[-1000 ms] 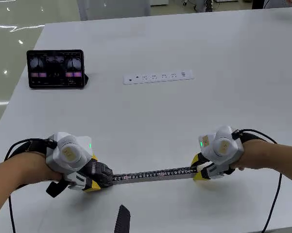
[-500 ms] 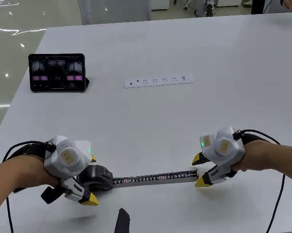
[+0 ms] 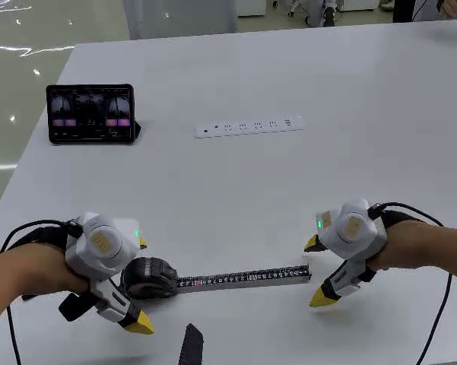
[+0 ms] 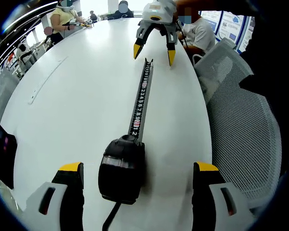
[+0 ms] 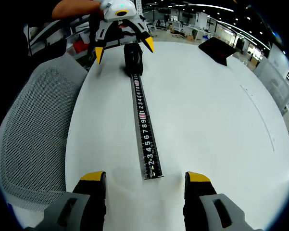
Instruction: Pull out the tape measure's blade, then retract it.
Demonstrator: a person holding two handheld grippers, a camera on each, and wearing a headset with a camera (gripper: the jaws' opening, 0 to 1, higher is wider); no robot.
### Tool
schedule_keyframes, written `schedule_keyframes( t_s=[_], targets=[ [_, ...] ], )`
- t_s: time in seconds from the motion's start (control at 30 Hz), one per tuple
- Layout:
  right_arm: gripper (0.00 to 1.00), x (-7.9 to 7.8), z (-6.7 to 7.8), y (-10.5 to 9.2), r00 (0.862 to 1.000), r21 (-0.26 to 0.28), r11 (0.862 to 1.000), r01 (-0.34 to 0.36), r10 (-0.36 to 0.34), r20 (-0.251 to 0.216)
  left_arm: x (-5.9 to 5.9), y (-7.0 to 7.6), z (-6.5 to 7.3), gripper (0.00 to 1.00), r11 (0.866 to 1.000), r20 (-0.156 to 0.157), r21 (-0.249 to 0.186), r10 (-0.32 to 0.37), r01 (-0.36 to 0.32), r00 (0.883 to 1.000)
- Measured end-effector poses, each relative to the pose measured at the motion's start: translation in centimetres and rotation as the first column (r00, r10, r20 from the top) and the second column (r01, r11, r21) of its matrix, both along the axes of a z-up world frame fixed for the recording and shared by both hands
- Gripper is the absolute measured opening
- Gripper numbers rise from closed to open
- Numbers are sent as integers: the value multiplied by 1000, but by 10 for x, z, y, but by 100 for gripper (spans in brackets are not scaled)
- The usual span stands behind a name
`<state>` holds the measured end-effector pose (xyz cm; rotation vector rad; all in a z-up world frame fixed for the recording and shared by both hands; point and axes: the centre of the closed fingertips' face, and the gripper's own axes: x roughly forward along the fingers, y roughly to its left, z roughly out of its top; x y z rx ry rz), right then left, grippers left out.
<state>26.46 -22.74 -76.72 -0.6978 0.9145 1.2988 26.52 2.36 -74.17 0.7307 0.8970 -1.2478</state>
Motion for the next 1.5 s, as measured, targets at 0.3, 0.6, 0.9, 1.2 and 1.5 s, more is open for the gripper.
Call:
schedule_keyframes(
  t_s=[0.3,0.6,0.9,1.2,1.5],
  targets=[
    [86,-5,1,5,998,51,997,57,-55,-32,-2,-5,4,99,991,-37,-91,98,-101,994],
    [99,1,1,-4,990,87,986,140,-141,3,18,6,6,99,950,17,-175,265,-258,964],
    [99,7,5,-12,971,143,962,231,-238,31,12,20,-2,99,917,10,-183,363,-355,932],
    [99,10,15,-26,933,218,915,340,-358,48,12,27,8,99,821,-2,-309,504,-480,864],
    [99,0,24,-46,896,270,873,406,-438,69,1,49,14,99,763,32,-352,589,-542,808]
  ],
)
